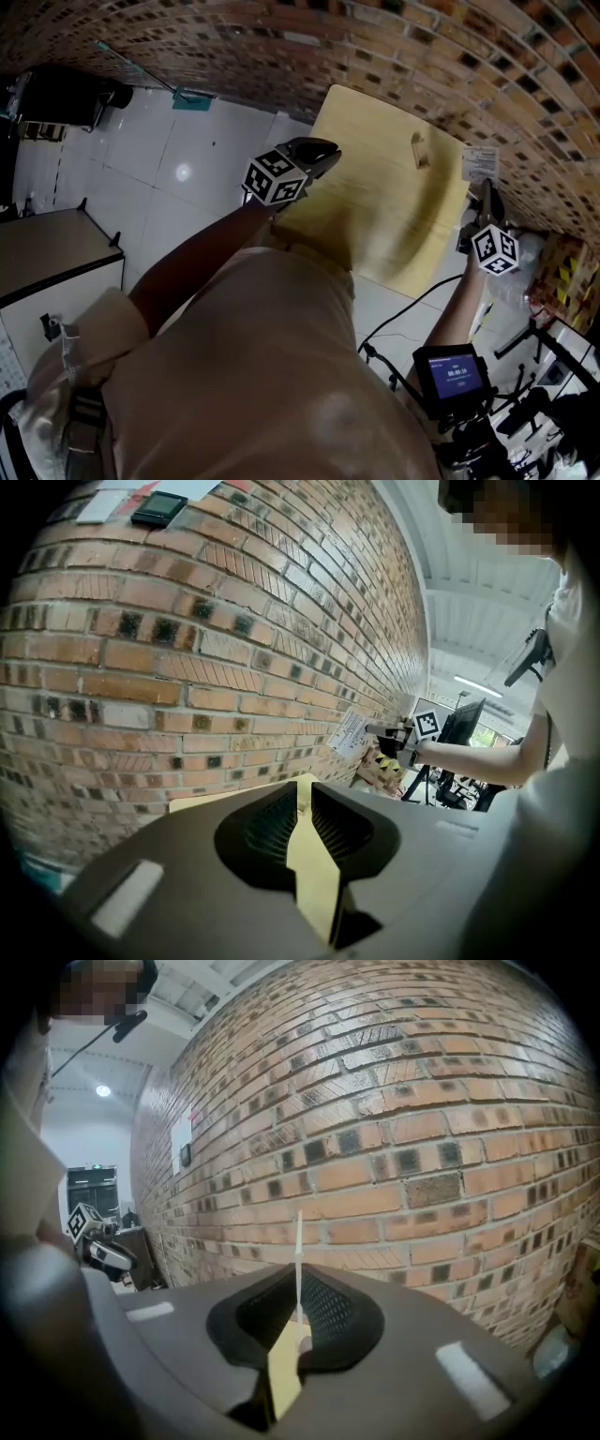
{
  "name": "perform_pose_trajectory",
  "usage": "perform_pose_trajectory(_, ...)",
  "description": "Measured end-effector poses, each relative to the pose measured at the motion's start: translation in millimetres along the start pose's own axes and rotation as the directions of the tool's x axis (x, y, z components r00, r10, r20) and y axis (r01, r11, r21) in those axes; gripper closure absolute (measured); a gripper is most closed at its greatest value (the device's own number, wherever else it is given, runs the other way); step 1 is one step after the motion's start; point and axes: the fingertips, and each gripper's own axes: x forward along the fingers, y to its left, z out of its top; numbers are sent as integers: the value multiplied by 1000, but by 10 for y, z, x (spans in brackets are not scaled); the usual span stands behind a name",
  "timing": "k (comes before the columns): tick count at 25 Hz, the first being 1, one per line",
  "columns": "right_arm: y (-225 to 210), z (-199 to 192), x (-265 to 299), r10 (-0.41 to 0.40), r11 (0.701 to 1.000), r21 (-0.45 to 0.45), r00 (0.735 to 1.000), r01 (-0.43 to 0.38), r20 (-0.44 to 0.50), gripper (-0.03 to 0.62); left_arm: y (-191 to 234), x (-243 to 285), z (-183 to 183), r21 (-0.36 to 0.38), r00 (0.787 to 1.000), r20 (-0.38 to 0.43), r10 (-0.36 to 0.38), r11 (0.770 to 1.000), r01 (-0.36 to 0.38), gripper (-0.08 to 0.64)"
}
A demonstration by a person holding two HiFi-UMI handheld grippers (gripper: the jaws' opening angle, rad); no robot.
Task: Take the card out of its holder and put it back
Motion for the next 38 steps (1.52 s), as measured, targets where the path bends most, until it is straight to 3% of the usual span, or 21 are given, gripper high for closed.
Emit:
perform_pose_trajectory(28, -62, -138, -162, -24, 1000, -8, 1000, 24, -14, 578, 113, -134, -102, 0, 999, 7, 35, 999, -35, 540)
perform_pose_trajectory(33, -74, -143, -130, -15, 1000, -17, 1000, 15, -2, 578, 187, -154, -87, -46, 997, 38, 62, 997, -61, 520)
perform_pose_trajectory(38, -82, -155, -82, -12, 1000, -12, 1000, 12, -7, 578, 138, -73, -100, -30, 998, 25, 52, 998, -51, 512)
